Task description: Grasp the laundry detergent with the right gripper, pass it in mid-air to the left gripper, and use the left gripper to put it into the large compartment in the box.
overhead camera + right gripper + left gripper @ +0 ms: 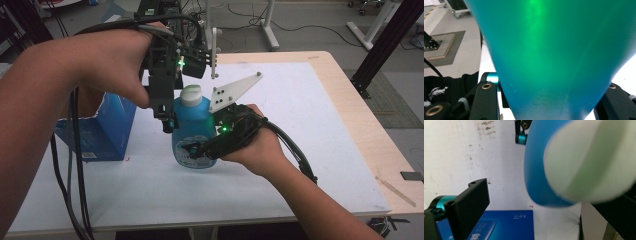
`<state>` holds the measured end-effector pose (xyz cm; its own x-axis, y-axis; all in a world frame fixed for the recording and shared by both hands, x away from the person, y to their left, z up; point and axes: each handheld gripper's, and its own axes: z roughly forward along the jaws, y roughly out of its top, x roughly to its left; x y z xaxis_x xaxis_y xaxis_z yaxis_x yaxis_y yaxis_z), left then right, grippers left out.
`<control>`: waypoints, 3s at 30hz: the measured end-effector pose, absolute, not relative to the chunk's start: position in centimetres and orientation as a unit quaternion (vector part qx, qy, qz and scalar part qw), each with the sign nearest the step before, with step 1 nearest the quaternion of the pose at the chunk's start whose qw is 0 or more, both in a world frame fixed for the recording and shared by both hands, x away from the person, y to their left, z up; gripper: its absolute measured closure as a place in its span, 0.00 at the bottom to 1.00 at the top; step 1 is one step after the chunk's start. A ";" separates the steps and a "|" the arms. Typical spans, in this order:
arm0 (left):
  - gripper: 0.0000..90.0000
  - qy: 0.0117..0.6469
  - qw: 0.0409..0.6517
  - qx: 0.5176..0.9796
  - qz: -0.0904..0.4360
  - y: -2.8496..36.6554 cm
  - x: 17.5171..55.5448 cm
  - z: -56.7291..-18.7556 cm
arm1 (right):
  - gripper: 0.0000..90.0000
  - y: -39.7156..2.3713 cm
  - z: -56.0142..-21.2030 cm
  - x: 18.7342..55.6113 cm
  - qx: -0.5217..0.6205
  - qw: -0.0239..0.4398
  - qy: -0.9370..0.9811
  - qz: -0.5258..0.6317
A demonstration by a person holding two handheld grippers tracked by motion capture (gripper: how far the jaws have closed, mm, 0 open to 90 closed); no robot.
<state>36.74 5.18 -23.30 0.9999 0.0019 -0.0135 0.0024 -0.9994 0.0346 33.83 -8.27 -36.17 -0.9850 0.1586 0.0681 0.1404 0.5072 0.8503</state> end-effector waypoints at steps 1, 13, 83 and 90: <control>0.03 -0.003 0.017 1.000 -0.007 5.1 36.8 -23.3 | 0.50 -8.1 -36.1 33.9 0.083 0.009 0.868 0.489; 0.03 -0.007 0.016 1.000 -0.004 4.9 36.3 -23.5 | 0.50 -6.8 -35.4 34.3 0.075 0.006 0.867 0.493; 0.41 -0.002 -0.001 1.000 0.001 4.5 35.6 -23.8 | 0.51 -6.5 -35.4 34.3 0.080 0.004 0.862 0.500; 0.42 0.011 0.000 1.000 0.000 4.6 35.3 -23.7 | 0.51 -6.4 -35.3 34.2 0.076 0.004 0.863 0.499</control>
